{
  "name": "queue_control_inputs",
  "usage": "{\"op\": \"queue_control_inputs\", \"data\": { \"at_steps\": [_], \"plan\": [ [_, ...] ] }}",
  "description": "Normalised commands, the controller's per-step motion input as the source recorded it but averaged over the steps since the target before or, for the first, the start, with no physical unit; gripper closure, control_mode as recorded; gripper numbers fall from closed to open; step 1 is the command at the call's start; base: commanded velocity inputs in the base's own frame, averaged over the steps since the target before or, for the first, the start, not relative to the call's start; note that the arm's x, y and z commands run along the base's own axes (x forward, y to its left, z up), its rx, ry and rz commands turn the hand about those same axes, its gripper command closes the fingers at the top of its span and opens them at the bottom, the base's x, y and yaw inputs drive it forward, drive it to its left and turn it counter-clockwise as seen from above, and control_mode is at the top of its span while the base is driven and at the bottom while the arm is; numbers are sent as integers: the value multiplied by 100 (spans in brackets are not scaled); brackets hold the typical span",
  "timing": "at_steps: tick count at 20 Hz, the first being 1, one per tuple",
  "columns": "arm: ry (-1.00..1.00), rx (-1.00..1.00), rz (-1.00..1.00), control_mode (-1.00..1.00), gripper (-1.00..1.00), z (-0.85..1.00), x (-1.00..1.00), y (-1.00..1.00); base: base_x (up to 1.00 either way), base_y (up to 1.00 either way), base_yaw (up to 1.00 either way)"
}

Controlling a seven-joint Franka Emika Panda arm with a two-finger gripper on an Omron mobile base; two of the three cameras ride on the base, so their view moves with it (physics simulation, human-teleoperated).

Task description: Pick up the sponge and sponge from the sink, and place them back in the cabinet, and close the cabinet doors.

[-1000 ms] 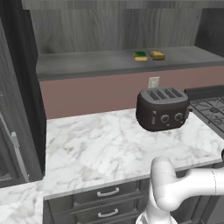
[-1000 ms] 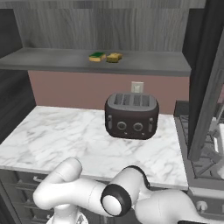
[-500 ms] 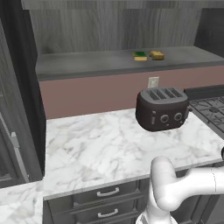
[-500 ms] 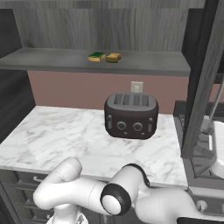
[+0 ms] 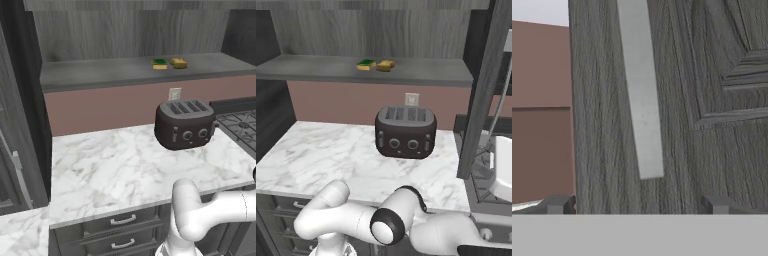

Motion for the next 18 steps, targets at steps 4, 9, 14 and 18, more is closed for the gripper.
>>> {"op": "queue_control_inputs", "data": {
  "at_steps": [4,9,14,18],
  "plan": [
    [0,6,-5,-100,-100,1,44,9,0,0,0],
    [0,9,-8,-100,-100,7,39,12,0,0,0],
    [0,7,-10,-100,-100,8,41,19,0,0,0],
    [0,2,-10,-100,-100,3,50,30,0,0,0]
  ]
}}
